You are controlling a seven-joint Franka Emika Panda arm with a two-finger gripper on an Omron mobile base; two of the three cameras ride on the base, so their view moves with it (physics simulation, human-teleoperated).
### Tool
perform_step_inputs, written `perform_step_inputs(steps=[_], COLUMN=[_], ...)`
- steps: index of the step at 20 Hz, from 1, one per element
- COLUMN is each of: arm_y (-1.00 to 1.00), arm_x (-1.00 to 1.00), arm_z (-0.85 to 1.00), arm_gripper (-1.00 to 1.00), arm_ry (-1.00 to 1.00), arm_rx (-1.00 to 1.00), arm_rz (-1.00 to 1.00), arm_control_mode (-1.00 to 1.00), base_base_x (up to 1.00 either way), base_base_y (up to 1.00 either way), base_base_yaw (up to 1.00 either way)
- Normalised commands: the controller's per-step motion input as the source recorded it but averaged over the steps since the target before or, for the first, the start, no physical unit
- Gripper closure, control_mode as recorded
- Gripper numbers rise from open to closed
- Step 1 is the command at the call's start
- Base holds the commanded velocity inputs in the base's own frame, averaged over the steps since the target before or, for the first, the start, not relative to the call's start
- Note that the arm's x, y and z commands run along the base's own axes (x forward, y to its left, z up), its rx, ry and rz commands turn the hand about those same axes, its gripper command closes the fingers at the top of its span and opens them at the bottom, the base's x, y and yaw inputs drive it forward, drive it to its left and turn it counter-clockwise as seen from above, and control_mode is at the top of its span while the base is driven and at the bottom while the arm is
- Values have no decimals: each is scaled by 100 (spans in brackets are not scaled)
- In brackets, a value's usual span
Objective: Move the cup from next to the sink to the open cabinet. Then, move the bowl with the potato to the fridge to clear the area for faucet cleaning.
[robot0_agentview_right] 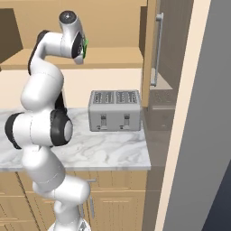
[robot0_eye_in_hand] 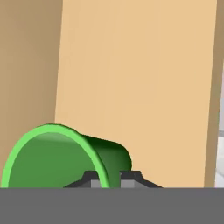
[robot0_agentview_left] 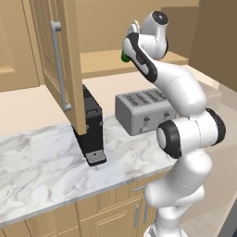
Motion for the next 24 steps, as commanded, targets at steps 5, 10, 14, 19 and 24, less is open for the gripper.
perform_step_inputs(steps=[5, 10, 14, 19, 24], arm_y=[0, 0, 0, 0, 0], arm_x=[28, 8, 5, 17, 20], arm_z=[-32, -12, 0, 31, 65], arm_gripper=[-100, -100, -100, -100, -100], arm_ry=[2, 1, 0, -1, -9], arm_rx=[0, 0, 0, 0, 0], arm_rz=[0, 0, 0, 0, -1], arm_control_mode=[-100, -100, -100, -100, -100], base_base_x=[0, 0, 0, 0, 0], base_base_y=[0, 0, 0, 0, 0], base_base_yaw=[0, 0, 0, 0, 0])
